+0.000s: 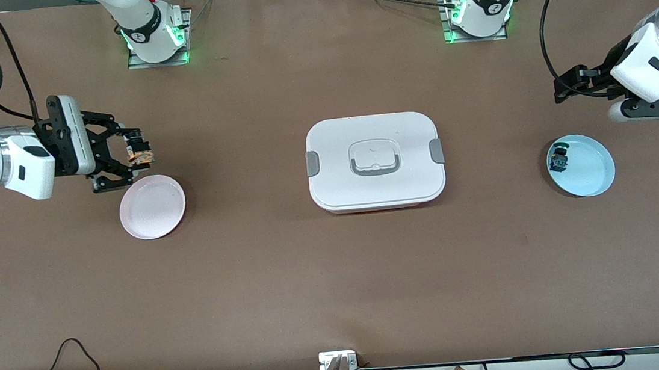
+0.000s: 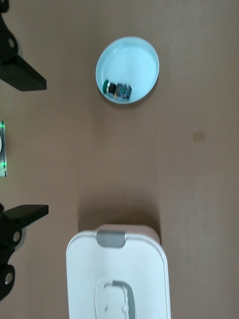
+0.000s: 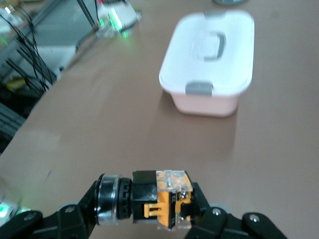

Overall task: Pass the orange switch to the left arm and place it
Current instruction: 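Carry the switch over the box while the left gripper reaches toward it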

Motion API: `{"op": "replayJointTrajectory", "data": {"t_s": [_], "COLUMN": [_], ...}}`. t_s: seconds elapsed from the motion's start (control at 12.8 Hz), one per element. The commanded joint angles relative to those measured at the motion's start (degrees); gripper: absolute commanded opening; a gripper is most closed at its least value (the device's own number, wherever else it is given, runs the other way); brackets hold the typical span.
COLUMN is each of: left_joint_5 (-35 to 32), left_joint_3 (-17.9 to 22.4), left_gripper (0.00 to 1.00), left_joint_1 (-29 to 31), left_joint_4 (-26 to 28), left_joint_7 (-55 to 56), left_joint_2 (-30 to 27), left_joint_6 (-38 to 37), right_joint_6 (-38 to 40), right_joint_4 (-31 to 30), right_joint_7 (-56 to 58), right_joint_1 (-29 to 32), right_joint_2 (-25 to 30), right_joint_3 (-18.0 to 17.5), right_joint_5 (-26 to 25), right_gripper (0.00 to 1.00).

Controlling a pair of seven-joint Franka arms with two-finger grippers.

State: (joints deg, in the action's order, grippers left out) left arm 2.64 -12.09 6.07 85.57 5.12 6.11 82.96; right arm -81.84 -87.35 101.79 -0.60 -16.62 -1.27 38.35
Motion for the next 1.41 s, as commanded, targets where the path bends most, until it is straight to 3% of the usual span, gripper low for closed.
{"op": "replayJointTrajectory", "data": {"t_s": [0.0,0.16,0.39,0.7,0.86,1.01,1.33], "left_joint_5": [5.77,12.35,29.38,49.96,57.70,64.83,72.83], "left_joint_3": [-0.04,0.04,0.13,0.13,-0.83,-4.51,-11.97], "left_gripper": [1.00,1.00,1.00,1.00,1.00,1.00,1.00], "left_joint_1": [0.25,0.60,3.15,3.77,2.81,2.01,1.66], "left_joint_4": [-2.08,-2.08,-1.38,2.12,6.95,9.60,14.34], "left_joint_7": [-0.64,-0.64,-1.25,-16.53,-17.95,-21.11,-21.29], "left_joint_2": [1.72,1.72,4.78,8.83,8.49,8.48,8.05], "left_joint_6": [-1.31,-1.40,-1.49,0.35,6.65,13.69,24.67], "right_joint_6": [3.00,5.02,7.39,6.53,4.52,-0.21,-11.20], "right_joint_4": [-2.11,-3.60,-5.28,-9.23,-9.33,-9.59,-9.50], "right_joint_7": [4.55,6.13,11.58,12.29,12.12,11.50,8.17], "right_joint_1": [1.92,2.36,2.53,1.48,-0.88,-5.09,-13.01], "right_joint_2": [-1.22,-3.24,-6.23,-6.85,-7.72,-8.08,-8.26], "right_joint_3": [-0.23,-0.31,-0.31,-0.75,-0.75,-0.75,-0.84], "right_joint_5": [9.87,18.03,27.98,36.42,40.82,45.30,52.34], "right_gripper": [0.00,0.00,0.00,0.00,0.00,0.00,0.00]}}
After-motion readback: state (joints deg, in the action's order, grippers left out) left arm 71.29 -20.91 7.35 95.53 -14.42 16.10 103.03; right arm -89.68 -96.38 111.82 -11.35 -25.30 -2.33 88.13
